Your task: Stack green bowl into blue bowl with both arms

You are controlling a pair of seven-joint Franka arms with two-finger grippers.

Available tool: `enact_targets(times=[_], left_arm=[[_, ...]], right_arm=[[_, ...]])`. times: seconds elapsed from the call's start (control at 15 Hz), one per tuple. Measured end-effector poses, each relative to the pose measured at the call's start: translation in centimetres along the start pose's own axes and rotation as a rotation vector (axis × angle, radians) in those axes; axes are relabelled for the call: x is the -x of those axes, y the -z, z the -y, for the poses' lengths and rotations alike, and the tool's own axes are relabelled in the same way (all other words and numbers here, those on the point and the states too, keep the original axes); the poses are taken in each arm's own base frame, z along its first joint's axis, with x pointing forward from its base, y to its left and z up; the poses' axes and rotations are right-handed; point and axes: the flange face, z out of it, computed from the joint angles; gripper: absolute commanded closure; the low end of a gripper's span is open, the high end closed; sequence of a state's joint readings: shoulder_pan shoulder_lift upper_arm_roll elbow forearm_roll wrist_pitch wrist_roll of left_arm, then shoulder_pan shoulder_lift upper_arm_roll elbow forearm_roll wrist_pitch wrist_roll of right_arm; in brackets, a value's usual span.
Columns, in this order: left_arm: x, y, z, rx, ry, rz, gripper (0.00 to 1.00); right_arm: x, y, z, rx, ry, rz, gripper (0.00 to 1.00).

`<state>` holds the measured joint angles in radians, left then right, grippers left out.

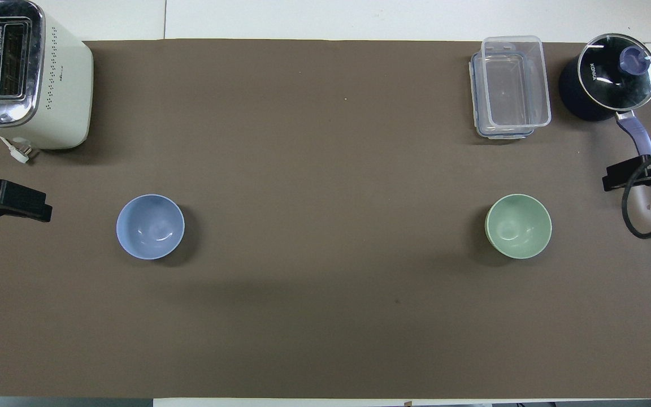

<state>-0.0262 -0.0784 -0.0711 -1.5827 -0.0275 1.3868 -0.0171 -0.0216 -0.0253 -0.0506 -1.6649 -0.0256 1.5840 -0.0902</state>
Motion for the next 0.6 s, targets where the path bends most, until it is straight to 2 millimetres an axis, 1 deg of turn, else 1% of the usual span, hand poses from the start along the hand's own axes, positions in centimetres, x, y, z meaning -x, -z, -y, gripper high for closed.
enact_targets(times=[0.4, 0.53, 0.6], left_arm=[[-0.03, 0.02, -0.07, 0.000, -0.001, -0.003, 0.00], [-0.04, 0.02, -0.09, 0.000, -0.002, -0.003, 0.00], [-0.05, 0.00, -0.08, 0.000, -0.002, -0.004, 0.00]], right_arm=[[0.00, -0.03, -0.04, 0.000, -0.001, 0.000, 0.00], [-0.19, -0.41, -0.11, 0.001, -0.002, -0.018, 0.00], [-0.32, -0.98, -0.11, 0.002, -0.001, -0.033, 0.00]])
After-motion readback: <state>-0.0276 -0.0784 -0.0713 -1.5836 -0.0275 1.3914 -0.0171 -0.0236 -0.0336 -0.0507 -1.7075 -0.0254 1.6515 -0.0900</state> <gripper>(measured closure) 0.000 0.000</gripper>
